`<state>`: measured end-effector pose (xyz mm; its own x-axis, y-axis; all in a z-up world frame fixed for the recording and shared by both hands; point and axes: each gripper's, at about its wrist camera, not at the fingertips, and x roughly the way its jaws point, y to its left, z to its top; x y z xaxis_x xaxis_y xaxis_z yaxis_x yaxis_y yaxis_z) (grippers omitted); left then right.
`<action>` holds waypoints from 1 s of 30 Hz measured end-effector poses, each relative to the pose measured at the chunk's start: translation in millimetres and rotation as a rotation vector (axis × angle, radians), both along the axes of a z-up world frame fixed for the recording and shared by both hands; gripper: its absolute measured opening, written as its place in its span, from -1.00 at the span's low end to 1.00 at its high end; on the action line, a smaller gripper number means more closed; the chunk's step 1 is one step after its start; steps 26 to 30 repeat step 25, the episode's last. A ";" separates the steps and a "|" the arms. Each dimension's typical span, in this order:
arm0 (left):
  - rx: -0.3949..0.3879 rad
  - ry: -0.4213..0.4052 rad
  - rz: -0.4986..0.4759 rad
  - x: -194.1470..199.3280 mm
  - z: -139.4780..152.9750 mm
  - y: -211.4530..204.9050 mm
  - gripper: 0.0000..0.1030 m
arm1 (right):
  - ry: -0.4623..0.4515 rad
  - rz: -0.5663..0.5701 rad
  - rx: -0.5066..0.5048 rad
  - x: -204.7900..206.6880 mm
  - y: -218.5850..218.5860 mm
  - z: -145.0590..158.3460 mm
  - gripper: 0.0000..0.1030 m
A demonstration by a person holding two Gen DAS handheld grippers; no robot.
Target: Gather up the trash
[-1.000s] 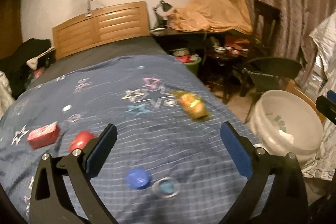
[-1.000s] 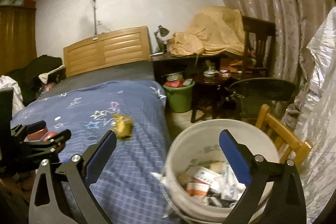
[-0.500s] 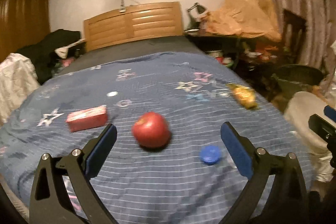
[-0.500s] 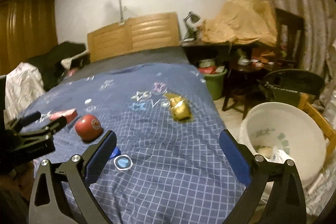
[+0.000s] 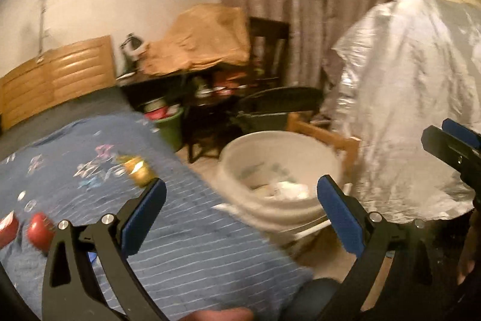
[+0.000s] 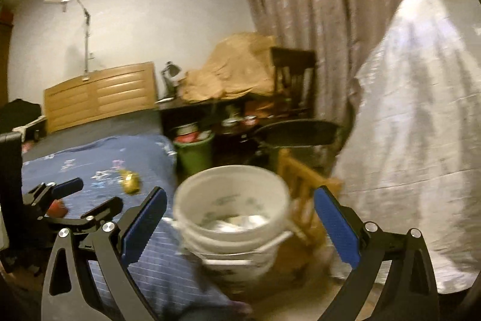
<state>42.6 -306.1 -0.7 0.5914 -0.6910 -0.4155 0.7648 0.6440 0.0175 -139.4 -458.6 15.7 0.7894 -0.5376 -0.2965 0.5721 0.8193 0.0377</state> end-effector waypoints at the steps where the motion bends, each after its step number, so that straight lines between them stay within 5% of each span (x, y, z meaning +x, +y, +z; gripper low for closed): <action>1: 0.003 -0.013 -0.012 -5.0 1.4 -8.3 0.88 | -0.004 -0.008 0.002 -5.6 -4.1 -0.2 0.90; 10: 0.032 -0.061 -0.007 -19.5 -0.9 -42.5 0.88 | -0.034 -0.048 0.051 -32.0 -36.7 -11.7 0.90; 30: 0.049 0.008 -0.002 -18.8 -0.7 -32.9 0.88 | -0.056 -0.083 0.085 -32.1 -40.5 -16.5 0.90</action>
